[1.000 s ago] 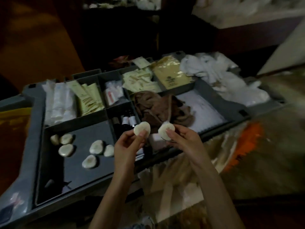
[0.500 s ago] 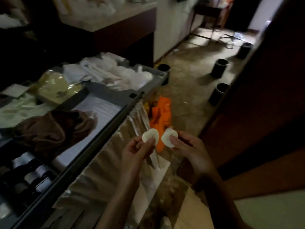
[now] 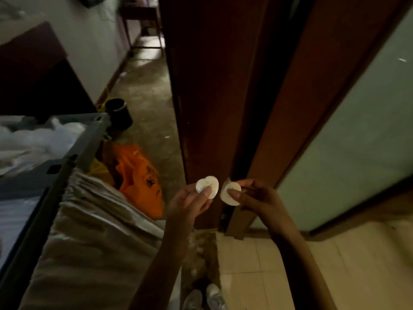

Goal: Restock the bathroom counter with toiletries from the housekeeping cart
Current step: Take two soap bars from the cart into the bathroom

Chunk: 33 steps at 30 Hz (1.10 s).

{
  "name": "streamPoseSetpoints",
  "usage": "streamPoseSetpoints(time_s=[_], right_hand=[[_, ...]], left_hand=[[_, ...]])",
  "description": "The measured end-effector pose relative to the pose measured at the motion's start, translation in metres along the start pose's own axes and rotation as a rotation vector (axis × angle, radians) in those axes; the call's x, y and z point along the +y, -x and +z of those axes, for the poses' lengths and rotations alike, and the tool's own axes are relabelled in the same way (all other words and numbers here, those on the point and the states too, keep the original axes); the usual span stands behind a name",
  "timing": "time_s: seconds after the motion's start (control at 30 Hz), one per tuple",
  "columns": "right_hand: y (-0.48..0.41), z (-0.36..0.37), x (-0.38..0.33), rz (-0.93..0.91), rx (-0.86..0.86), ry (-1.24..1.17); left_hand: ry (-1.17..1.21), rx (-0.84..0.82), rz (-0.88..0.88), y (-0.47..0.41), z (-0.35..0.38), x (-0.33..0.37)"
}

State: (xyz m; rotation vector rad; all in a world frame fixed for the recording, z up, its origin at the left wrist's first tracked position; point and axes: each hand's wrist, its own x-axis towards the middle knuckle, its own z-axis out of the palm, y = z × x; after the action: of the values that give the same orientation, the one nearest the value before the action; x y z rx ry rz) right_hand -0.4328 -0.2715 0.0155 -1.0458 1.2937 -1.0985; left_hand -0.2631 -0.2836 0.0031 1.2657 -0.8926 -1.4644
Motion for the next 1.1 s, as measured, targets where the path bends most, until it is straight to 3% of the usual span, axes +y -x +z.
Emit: streamPoseSetpoints(time_s=[0.33, 0.6, 1.1], right_hand=[[0.053, -0.032, 0.013, -0.039, 0.349, -0.125], [0.089, -0.044, 0.030, -0.009, 0.540, -0.154], [0.219, -0.153, 0.056, 0.018, 1.150, -0.194]], left_hand=[[0.013, -0.240, -0.187, 0.002, 0.040, -0.010], [-0.128, -0.458, -0.183, 0.006, 0.072, -0.017], [-0.283, -0.968, -0.260, 0.081, 0.222, -0.086]])
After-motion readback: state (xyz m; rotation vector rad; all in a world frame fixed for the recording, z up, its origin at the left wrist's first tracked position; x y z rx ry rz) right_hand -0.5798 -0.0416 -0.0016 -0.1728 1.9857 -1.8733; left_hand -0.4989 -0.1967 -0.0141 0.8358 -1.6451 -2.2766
